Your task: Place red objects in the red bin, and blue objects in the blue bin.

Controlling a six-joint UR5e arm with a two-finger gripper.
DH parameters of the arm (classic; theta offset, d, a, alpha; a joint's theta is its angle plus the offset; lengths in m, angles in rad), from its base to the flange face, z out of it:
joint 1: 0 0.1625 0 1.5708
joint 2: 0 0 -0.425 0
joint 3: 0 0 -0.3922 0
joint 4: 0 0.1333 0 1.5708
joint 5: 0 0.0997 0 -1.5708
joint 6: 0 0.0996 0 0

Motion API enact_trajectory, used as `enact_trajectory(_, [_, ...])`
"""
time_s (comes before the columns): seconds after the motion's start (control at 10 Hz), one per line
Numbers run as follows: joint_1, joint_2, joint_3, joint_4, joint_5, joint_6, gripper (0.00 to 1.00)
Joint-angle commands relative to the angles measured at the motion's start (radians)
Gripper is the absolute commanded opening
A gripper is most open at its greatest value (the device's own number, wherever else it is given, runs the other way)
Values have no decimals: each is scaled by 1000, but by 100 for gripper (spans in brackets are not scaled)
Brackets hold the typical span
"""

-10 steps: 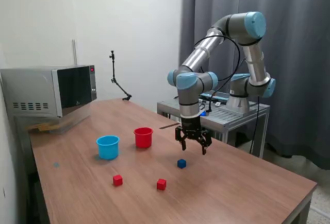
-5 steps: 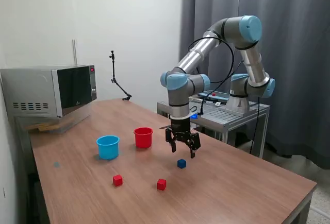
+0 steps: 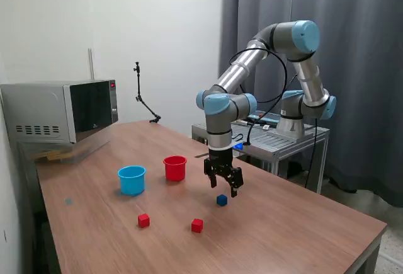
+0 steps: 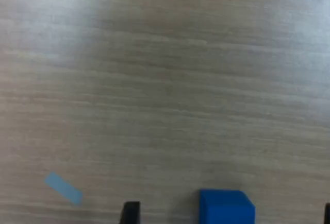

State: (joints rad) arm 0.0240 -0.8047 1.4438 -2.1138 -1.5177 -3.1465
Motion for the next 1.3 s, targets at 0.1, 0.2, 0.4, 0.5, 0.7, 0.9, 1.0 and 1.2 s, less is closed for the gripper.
enact_trajectory(0.1, [1, -1, 4, 0, -9, 17, 100])
enact_trajectory(0.2, [1, -1, 3, 0, -10, 25, 100])
enact_trajectory(0.4, [14, -1, -10, -2, -7, 43, 100])
enact_trajectory(0.5, [20, -2, -10, -2, -7, 39, 100])
enact_trajectory(0.7, [28, -2, -8, -2, -7, 39, 100])
enact_trajectory(0.9, [27, 7, -13, -2, -4, 39, 100])
enact_trajectory(1.0, [27, 24, -23, -2, -5, 39, 100])
enact_trajectory(1.2, [28, 36, -34, -2, -4, 39, 100])
